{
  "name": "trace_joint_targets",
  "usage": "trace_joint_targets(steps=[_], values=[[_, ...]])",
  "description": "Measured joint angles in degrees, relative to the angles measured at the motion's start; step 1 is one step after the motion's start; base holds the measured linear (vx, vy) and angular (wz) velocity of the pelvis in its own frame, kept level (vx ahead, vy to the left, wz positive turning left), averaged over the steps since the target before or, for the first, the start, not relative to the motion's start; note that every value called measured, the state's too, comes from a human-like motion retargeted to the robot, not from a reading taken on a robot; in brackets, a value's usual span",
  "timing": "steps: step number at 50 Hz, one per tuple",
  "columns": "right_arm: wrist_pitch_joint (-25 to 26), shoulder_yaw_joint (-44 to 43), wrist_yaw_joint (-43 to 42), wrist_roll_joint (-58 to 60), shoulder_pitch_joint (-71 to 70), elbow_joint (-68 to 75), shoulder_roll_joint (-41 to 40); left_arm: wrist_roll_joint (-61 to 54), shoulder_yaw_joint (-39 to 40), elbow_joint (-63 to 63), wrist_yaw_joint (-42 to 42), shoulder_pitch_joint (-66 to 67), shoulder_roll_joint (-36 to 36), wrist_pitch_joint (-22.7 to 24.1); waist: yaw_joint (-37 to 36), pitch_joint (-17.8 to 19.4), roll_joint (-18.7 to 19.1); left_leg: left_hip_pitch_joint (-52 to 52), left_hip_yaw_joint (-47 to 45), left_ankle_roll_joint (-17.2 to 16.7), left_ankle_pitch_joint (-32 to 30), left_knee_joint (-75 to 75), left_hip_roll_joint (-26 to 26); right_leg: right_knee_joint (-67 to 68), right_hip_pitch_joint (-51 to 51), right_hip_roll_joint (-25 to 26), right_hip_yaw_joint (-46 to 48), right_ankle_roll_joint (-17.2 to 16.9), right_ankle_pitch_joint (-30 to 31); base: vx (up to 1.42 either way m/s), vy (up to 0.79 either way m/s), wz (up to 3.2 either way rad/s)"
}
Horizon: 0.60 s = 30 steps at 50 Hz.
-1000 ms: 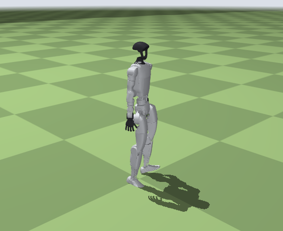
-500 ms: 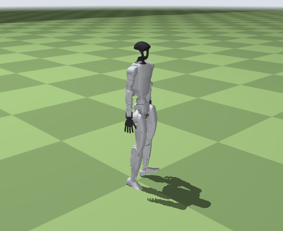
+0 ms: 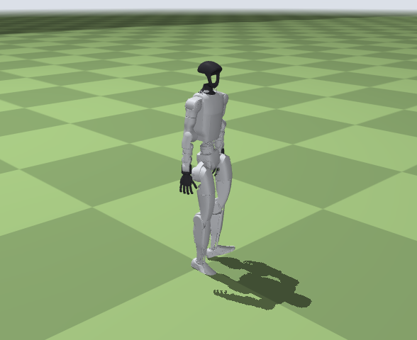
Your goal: In place motions
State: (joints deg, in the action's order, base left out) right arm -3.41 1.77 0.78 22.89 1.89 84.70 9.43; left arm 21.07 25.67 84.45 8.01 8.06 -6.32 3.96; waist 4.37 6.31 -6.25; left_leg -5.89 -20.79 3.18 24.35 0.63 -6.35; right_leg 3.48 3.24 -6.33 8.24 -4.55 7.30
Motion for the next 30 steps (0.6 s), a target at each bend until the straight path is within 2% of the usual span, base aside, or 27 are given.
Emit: trace_joint_targets(steps=[5, 10, 19, 30], values=[[0.13, -1.66, -2.04, -1.1, -0.15, 1.09, 0.9, 5.55, -3.76, -1.98, -8.7, 0.98, 0.76, 0.07, 0.6, -0.2, 0.71, -0.46, 0.45, -0.39, 0.36, -1.02, -0.04, -3.0, 2.7, 0.73, 0.87, 0.77, 0.4, 0.0, -0.01, 0.1], [2.3, -3.38, -1.19, -2.32, -0.81, 2.0, 1.08, 10.52, -6.09, -1.95, -11.78, 1.95, 1.46, -1.96, 0.84, -1.83, 1.74, 0.31, -0.27, -1.7, 0.16, -2.01, 1.13, -2.96, 2.64, 0.57, 0.59, 1.06, -0.01, 0.0, 0.0, 0.0], [3.85, -1.86, 2.77, -2.03, -2.02, 1.27, 0.36, 3.53, -2.85, 0.68, -6.9, 0.48, 2.58, -2.17, 1.43, -2.89, 3.66, 0.04, 0.17, -1.79, 0.36, -1.82, 1.45, -3.34, 2.83, 1.86, 0.63, 1.69, -0.42, -0.02, -0.02, 0.03], [3.7, 1.65, 4.66, 2.39, -1.86, 0.58, -0.57, 1.19, -2.68, 0.73, -6.2, -0.8, 1.33, -1.83, 1.49, -3.44, 4.27, -0.27, 0.62, -2.33, 0.41, -1.98, 1.84, -3.39, 3.32, 2.28, 1.01, 2.07, -0.92, 0.0, 0.0, 0.0]])
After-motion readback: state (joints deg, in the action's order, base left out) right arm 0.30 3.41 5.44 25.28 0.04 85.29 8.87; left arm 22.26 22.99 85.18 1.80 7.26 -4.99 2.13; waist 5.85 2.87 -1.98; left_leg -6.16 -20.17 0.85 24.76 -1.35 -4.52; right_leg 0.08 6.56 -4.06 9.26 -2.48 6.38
